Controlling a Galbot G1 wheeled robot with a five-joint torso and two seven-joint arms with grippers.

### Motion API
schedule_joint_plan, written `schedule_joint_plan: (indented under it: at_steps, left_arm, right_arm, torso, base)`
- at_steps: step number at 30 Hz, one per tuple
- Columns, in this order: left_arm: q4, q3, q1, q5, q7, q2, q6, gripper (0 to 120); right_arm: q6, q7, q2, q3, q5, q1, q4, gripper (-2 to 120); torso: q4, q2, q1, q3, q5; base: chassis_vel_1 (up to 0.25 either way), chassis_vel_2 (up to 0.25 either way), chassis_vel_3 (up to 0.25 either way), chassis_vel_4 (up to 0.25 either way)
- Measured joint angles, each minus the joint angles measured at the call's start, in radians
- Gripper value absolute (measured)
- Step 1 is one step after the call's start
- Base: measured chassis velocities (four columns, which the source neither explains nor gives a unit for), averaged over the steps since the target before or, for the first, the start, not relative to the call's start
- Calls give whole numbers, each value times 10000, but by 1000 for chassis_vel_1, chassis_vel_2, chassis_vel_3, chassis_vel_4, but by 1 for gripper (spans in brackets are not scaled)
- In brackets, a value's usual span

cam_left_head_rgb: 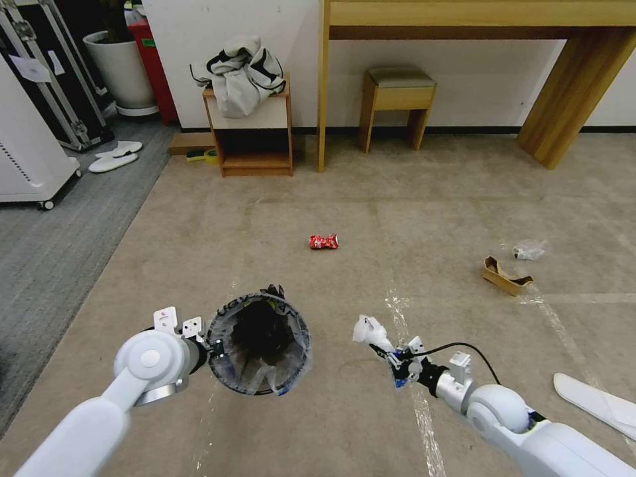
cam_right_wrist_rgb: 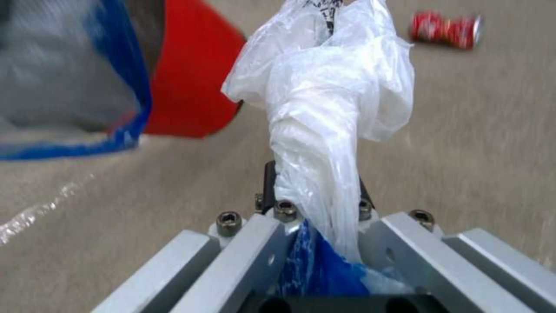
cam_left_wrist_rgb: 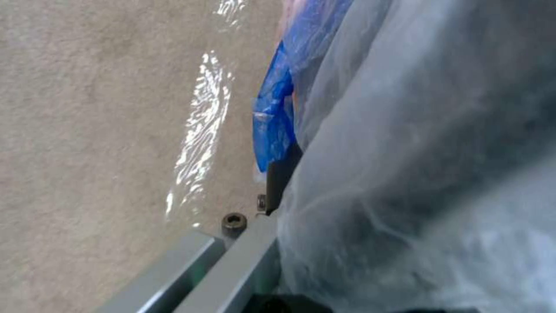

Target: Pick up the trash bin and place the garbage on the floor into it.

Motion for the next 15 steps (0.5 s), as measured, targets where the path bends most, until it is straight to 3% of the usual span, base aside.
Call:
schedule_joint_plan:
  at_steps: [6,15]
  left_arm:
    - [-486,153,161,-1015,-907,446,-1,0]
    - [-1048,366,276,-1844,-1668,350,-1,0]
  right_arm:
    - [512,-632,-358,670,-23,-470,1080,1]
    - [920,-1472,-450,966,-261,-936,2254,1]
  torso:
    - [2,0,0,0,-1]
    - [1,1,0,0,1]
  base:
    - [0,0,0,0]
    - [0,0,0,0]
